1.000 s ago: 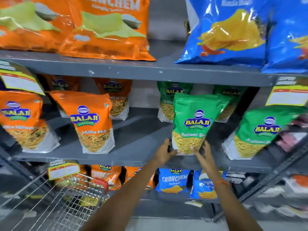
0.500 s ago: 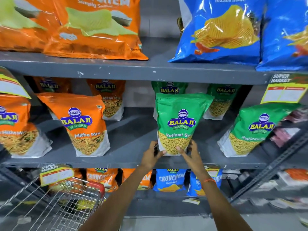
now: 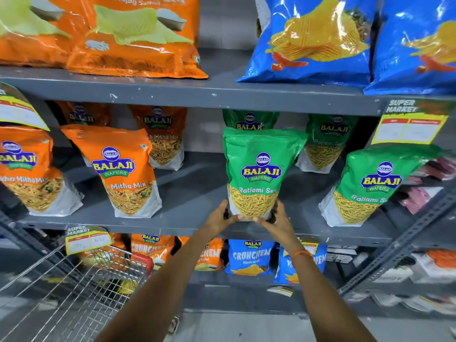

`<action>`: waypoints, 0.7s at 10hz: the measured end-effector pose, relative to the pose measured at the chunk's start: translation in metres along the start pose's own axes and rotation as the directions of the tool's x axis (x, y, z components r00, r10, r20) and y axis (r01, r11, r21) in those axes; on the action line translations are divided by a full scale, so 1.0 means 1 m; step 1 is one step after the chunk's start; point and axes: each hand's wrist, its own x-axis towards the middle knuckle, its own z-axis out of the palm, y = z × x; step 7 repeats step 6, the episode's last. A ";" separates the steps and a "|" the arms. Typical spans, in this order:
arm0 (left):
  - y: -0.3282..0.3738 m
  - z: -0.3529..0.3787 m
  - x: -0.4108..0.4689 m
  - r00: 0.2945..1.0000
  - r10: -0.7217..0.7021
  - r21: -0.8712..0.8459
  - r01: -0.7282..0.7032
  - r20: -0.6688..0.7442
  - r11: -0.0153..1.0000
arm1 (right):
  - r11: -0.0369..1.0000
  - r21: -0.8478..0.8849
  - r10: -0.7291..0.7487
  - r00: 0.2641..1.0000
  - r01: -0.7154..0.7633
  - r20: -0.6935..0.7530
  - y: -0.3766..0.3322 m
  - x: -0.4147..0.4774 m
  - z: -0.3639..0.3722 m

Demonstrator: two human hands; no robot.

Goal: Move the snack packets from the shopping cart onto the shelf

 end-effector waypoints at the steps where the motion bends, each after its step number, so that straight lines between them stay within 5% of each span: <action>1: 0.003 0.001 -0.002 0.999 -0.040 -0.027 0.040 0.002 0.999 | 0.999 -0.040 0.001 1.000 -0.002 -0.028 0.001 0.000 0.000; 4: 0.013 -0.005 -0.008 0.997 -0.069 -0.003 0.070 0.039 0.998 | 0.993 -0.099 0.062 0.997 -0.065 -0.035 -0.008 -0.001 -0.002; 5: 0.021 -0.010 -0.018 0.995 -0.061 0.091 0.054 0.076 0.994 | 0.921 -0.373 0.104 0.994 -0.110 -0.035 -0.018 -0.007 -0.001; 6: 0.030 -0.020 -0.027 0.999 -0.046 0.359 0.046 -0.008 0.932 | 0.627 -0.748 0.154 0.976 -0.219 -0.157 -0.051 -0.015 -0.001; 7: 0.030 -0.020 -0.027 0.999 -0.046 0.359 0.046 -0.008 0.932 | 0.627 -0.748 0.154 0.976 -0.219 -0.157 -0.051 -0.015 -0.001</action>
